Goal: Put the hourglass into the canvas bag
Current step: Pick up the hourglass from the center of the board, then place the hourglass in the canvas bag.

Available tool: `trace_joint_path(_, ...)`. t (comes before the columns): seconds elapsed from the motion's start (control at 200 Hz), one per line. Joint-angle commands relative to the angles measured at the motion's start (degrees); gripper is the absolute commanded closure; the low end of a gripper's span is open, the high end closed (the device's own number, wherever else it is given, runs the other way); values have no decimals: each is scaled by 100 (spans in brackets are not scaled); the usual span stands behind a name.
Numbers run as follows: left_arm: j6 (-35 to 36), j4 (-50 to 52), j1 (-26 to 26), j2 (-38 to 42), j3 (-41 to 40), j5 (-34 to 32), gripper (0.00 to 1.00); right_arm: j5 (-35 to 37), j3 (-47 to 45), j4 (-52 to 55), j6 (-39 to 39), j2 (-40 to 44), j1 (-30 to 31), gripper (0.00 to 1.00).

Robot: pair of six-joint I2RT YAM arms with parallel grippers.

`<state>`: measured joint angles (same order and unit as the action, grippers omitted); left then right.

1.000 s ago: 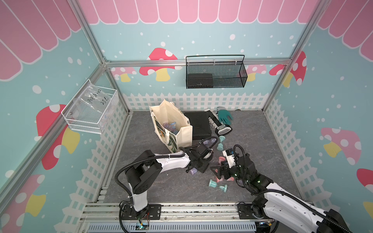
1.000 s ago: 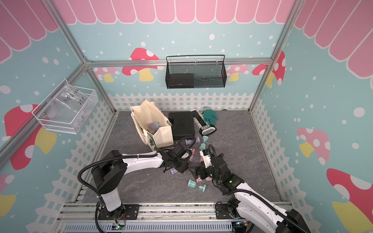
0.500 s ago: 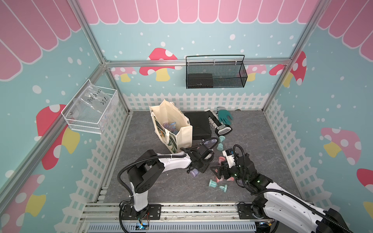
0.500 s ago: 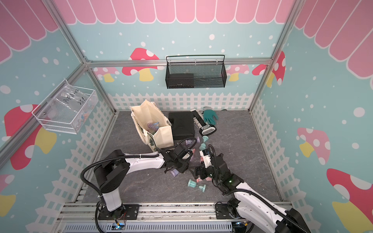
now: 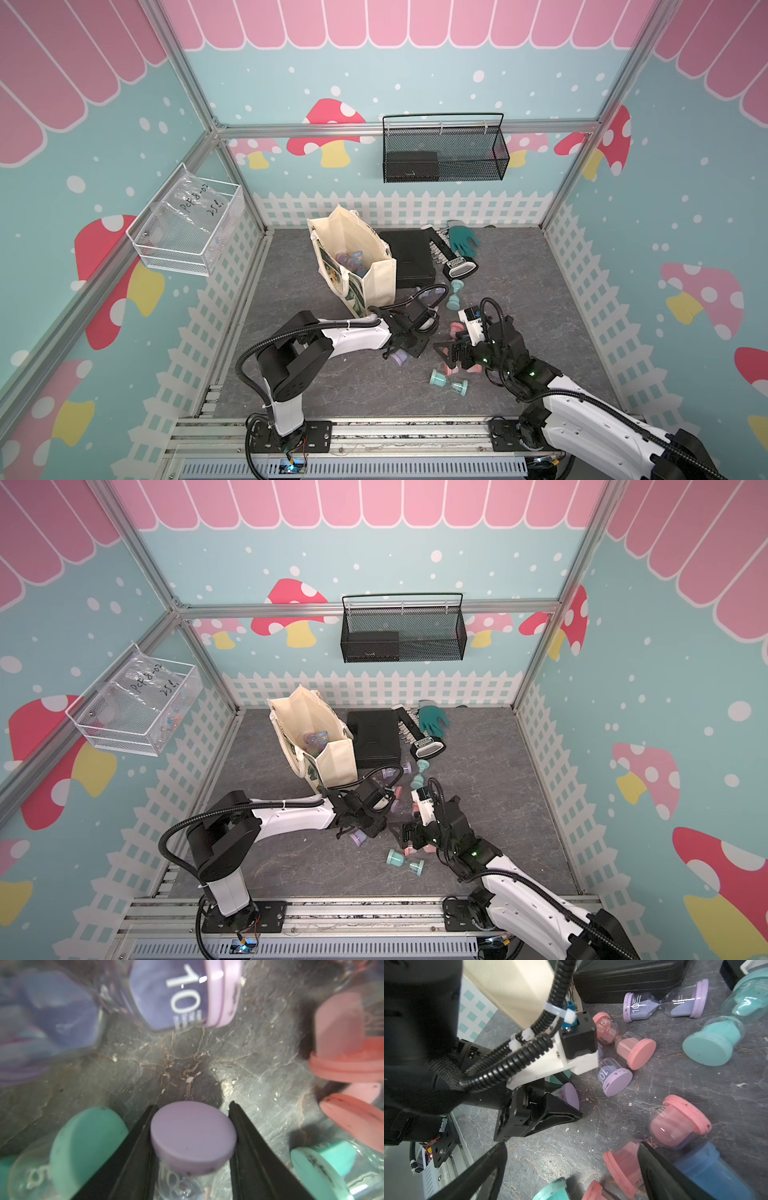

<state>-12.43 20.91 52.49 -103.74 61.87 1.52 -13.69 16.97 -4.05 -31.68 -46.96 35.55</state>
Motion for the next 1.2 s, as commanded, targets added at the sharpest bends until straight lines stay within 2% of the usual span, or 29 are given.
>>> trace_joint_path(0.0,-95,-80,60,368,-79,-105,58,112,88,-87,92,37,-22,1)
trace_joint_path(0.185,-268,-49,59,788,-207,-123,59,108,202,-93,203,-23,-26,1)
trace_joint_path(0.325,-473,308,60,1146,-176,-406,61,128,301,-95,291,-26,-24,0)
trace_joint_path(0.765,-803,559,51,2716,-177,-884,66,156,731,-589,780,-362,-26,0)
trace_joint_path(1.036,-894,1074,35,3188,388,-1442,68,8,1034,-1151,995,-674,-25,0)
trace_joint_path(1.196,-981,1378,-10,3240,959,-2028,72,-134,1239,-1621,1076,-948,-23,0)
